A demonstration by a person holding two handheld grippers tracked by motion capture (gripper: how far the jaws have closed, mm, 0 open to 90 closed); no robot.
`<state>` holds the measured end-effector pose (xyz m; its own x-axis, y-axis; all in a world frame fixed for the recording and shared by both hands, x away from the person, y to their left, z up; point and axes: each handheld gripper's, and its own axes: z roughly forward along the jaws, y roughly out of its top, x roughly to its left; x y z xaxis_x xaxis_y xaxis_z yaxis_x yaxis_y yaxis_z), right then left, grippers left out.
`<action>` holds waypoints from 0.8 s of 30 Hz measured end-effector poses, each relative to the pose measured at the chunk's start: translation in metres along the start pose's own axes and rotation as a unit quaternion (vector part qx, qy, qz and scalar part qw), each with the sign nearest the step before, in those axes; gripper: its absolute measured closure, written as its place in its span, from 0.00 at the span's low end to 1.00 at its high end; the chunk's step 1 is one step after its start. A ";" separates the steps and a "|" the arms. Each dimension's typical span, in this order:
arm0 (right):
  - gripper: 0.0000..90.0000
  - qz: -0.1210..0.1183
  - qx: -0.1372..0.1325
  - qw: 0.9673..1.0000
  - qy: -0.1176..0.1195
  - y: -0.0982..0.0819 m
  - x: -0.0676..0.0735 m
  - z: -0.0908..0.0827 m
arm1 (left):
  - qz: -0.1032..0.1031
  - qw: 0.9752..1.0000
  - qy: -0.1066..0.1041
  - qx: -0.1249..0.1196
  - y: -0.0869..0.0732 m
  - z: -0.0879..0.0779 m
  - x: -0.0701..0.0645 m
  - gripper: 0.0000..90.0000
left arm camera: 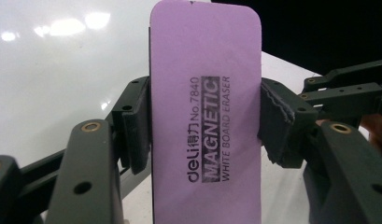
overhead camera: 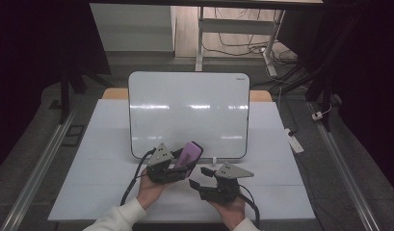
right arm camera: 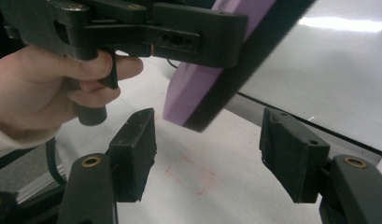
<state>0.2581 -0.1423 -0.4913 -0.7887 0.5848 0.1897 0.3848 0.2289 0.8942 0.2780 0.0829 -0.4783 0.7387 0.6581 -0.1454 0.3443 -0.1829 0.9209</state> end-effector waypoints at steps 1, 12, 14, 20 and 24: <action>0.40 -0.001 0.000 1.000 -0.002 0.000 0.001 0.000 | 0.001 1.000 0.000 0.000 0.000 0.001 -0.001 0.45; 0.59 0.025 -0.004 1.000 -0.016 -0.001 0.000 0.006 | 0.013 1.000 -0.003 -0.006 -0.002 0.007 -0.012 0.45; 0.64 0.025 -0.003 0.999 -0.020 -0.001 0.001 0.005 | 0.011 1.000 -0.005 -0.007 -0.003 0.007 -0.012 0.45; 0.74 0.025 -0.010 0.999 -0.039 0.001 -0.002 -0.001 | 0.009 1.000 -0.009 -0.010 -0.003 0.007 -0.012 0.44; 0.75 0.019 -0.003 0.998 -0.053 0.003 -0.003 -0.002 | 0.018 1.000 -0.006 -0.011 -0.002 0.004 -0.012 0.39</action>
<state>0.2604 -0.1455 -0.4886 -0.7183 0.6724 0.1786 0.4099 0.2015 0.8896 0.2705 0.0724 -0.4802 0.7573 0.6429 -0.1152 0.3036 -0.1904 0.9336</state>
